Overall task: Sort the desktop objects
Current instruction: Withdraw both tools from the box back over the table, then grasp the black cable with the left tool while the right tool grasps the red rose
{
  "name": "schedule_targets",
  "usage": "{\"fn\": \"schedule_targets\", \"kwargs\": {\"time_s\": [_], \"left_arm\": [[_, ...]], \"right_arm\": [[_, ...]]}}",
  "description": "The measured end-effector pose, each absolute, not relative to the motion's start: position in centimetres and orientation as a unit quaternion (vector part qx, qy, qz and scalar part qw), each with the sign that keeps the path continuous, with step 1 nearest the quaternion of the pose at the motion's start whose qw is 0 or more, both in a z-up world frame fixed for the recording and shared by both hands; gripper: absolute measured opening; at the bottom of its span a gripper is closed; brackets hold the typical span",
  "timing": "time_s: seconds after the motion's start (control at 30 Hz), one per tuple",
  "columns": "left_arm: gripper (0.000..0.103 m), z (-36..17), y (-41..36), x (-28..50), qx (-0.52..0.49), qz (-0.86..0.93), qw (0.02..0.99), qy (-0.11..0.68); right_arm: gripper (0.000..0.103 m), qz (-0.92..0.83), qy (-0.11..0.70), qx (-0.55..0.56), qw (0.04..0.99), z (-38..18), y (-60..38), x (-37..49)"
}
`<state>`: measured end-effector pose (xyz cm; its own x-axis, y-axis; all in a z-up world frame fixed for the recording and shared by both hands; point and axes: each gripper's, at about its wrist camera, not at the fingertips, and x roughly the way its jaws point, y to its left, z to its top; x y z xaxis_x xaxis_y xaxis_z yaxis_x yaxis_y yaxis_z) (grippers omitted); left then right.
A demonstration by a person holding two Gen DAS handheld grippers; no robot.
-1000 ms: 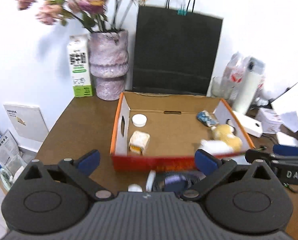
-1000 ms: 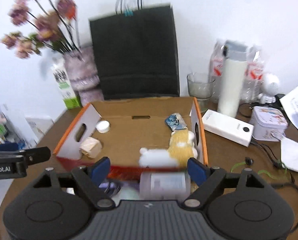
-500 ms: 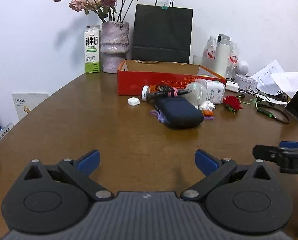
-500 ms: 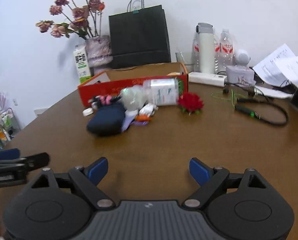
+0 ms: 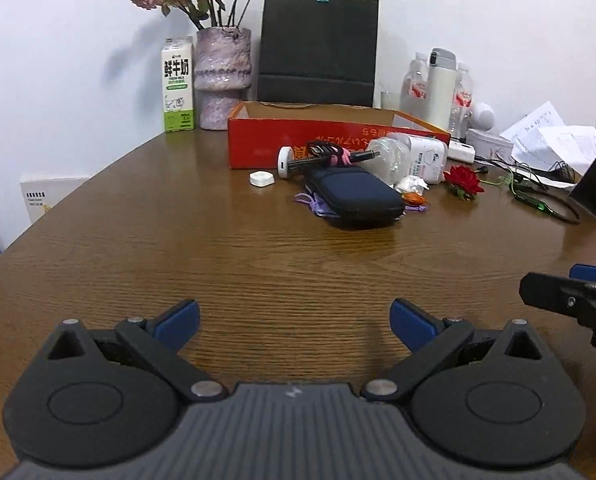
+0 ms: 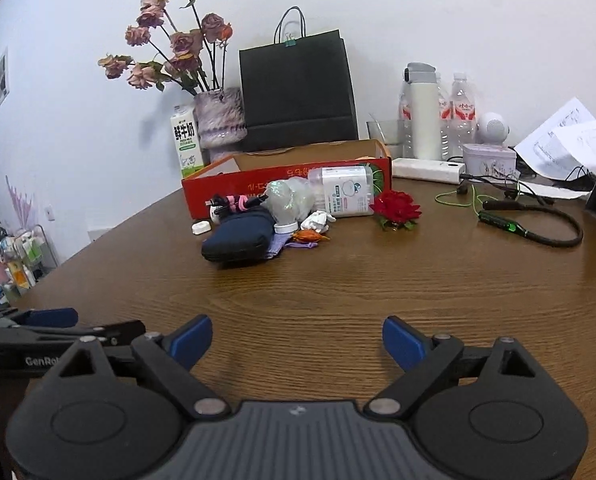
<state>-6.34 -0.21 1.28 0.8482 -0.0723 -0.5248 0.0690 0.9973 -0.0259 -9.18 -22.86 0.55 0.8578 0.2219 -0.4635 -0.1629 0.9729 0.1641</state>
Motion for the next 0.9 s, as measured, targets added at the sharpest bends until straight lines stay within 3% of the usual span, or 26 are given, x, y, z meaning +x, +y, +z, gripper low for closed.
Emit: {"fn": "schedule_targets", "kwargs": {"time_s": [0.47, 0.6, 0.73, 0.8, 0.9], "left_arm": [[0.103, 2.5, 0.6, -5.7, -0.025, -0.032, 0.957, 0.287], [0.103, 5.7, 1.4, -3.8, -0.058, -0.063, 0.97, 0.225], [0.103, 7.2, -0.3, 2.0, 0.001, -0.141, 0.962, 0.232], [0.096, 7.7, -1.3, 5.2, 0.04, -0.181, 0.954, 0.235], [0.08, 7.8, -3.3, 9.5, 0.1, -0.219, 0.937, 0.255]], "right_arm": [[0.091, 0.114, 0.283, 0.072, 0.95, 0.9, -23.2, -8.2], [0.089, 0.119, 0.277, 0.062, 0.951, 2.5, -24.0, -5.7], [0.08, 0.076, 0.26, 0.037, 0.962, 3.6, -25.3, -0.2], [0.073, 0.075, 0.269, 0.035, 0.96, 3.8, -25.9, 2.8], [0.072, 0.06, 0.271, 0.019, 0.961, 3.7, -26.3, 6.6]]}}
